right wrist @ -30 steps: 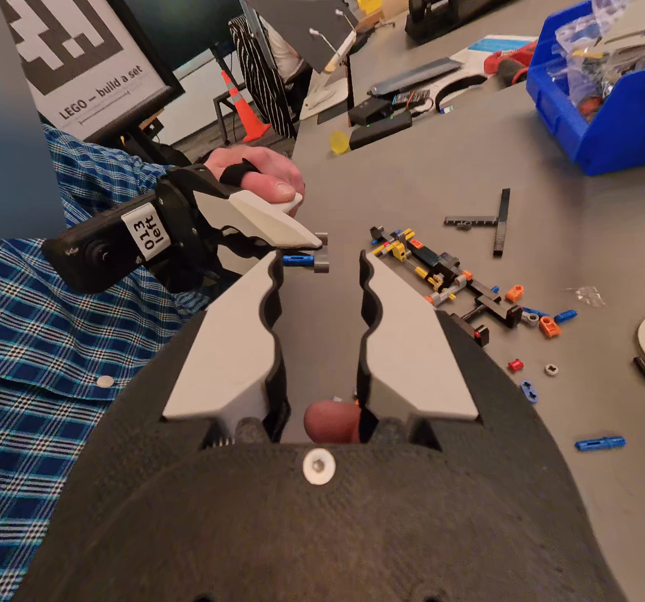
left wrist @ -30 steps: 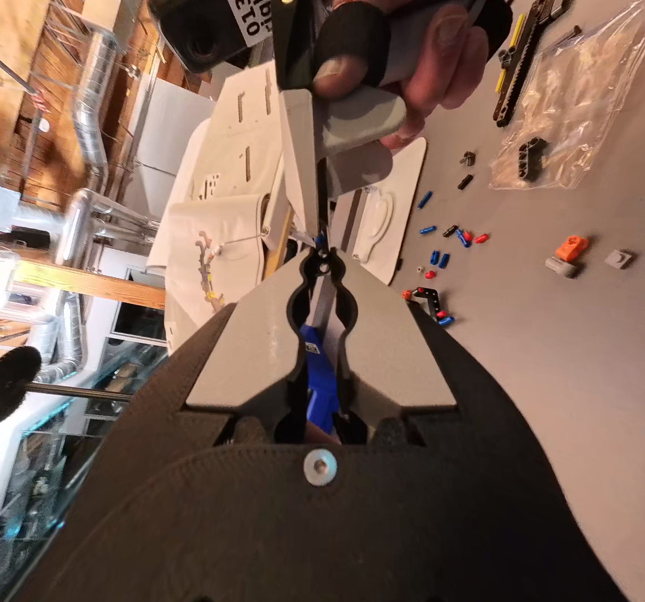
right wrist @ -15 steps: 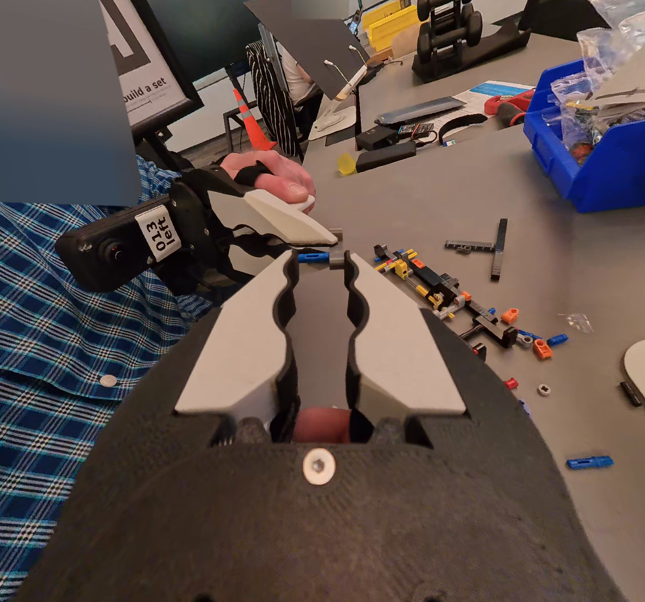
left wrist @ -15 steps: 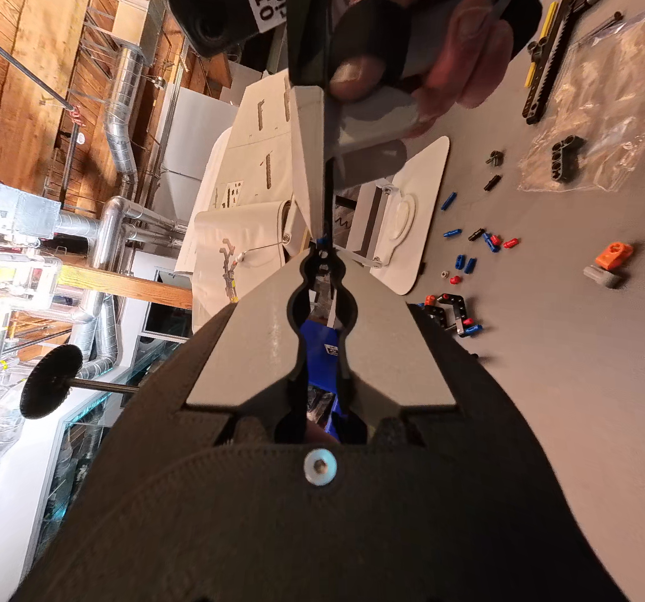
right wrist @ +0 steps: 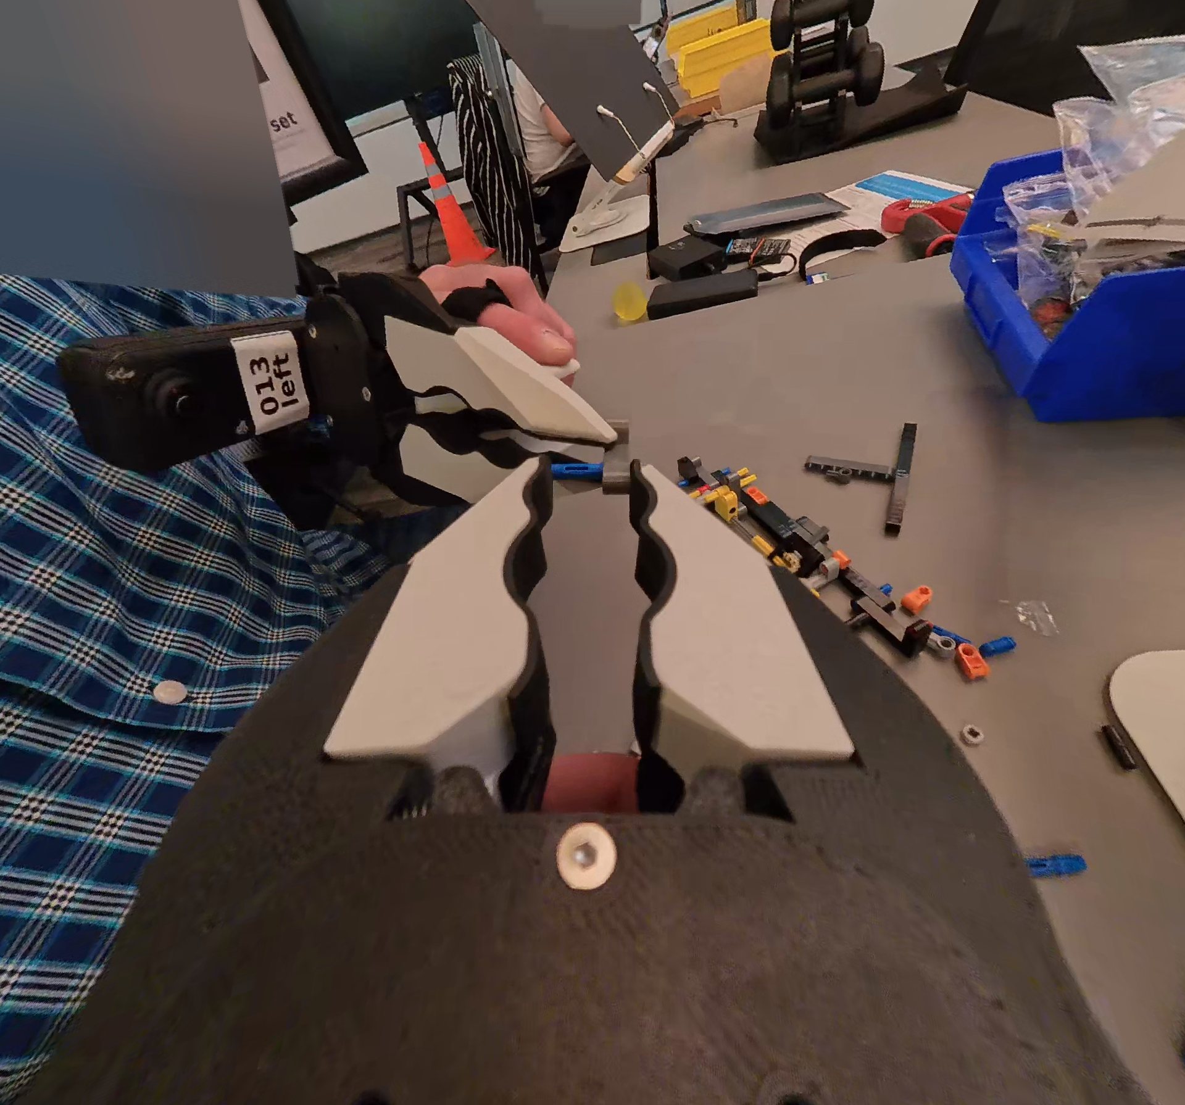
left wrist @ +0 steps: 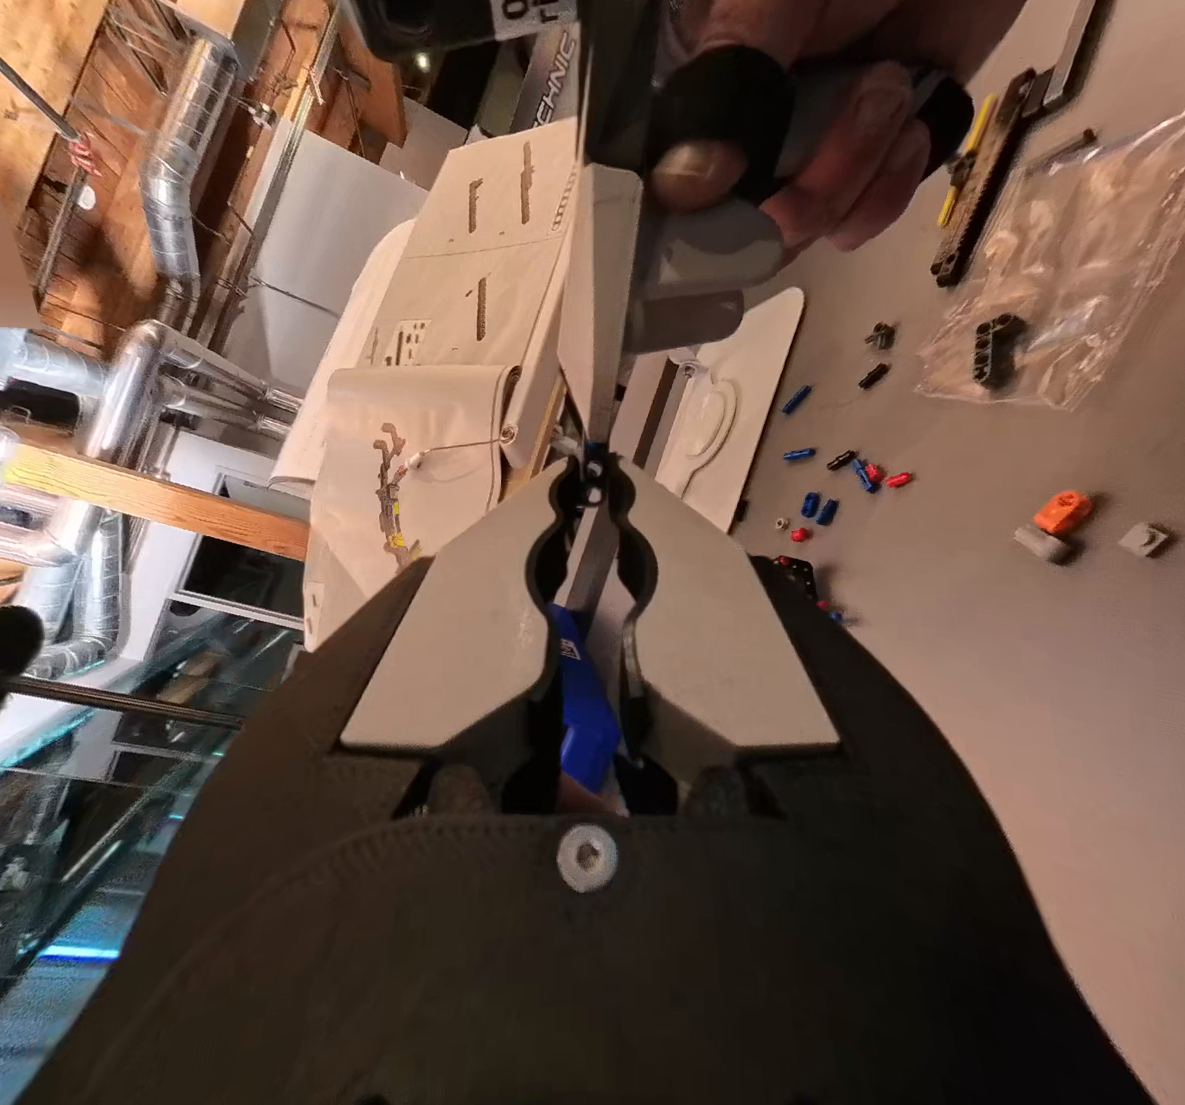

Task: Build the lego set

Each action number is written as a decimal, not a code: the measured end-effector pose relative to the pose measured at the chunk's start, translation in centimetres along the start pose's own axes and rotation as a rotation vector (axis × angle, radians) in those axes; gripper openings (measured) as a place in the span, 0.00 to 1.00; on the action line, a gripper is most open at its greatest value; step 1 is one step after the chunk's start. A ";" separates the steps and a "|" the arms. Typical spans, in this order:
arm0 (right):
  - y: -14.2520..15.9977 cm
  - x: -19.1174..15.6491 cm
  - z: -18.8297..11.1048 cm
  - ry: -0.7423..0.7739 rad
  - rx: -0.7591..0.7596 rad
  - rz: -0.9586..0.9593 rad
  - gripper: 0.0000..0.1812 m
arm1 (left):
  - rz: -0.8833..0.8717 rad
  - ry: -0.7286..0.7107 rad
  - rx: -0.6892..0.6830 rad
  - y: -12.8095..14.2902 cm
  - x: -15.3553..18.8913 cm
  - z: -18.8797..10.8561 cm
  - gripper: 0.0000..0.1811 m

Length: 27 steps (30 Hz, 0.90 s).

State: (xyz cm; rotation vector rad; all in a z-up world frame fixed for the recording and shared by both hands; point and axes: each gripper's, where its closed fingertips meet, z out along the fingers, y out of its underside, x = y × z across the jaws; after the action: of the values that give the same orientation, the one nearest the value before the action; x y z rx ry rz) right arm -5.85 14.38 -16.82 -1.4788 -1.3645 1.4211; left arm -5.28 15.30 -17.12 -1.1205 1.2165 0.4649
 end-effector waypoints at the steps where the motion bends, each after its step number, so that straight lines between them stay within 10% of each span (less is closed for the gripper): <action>1: -0.1 0.0 0.0 -0.002 0.006 0.001 0.12 | -0.013 -0.002 0.005 0.0 -0.2 -0.2 0.04; 19: -0.1 -1.2 2.1 -0.108 -0.029 -0.095 0.12 | -0.825 0.268 -0.018 2.5 -0.4 -2.2 0.18; 27: 0.2 -1.6 3.3 -0.129 -0.052 -0.127 0.12 | -0.998 0.328 0.010 2.5 0.3 -3.3 0.06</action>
State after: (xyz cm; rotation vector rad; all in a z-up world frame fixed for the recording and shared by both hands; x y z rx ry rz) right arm -8.77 12.21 -17.24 -1.3266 -1.5564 1.4305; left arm -8.77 13.45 -18.22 -1.6631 0.7747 -0.4992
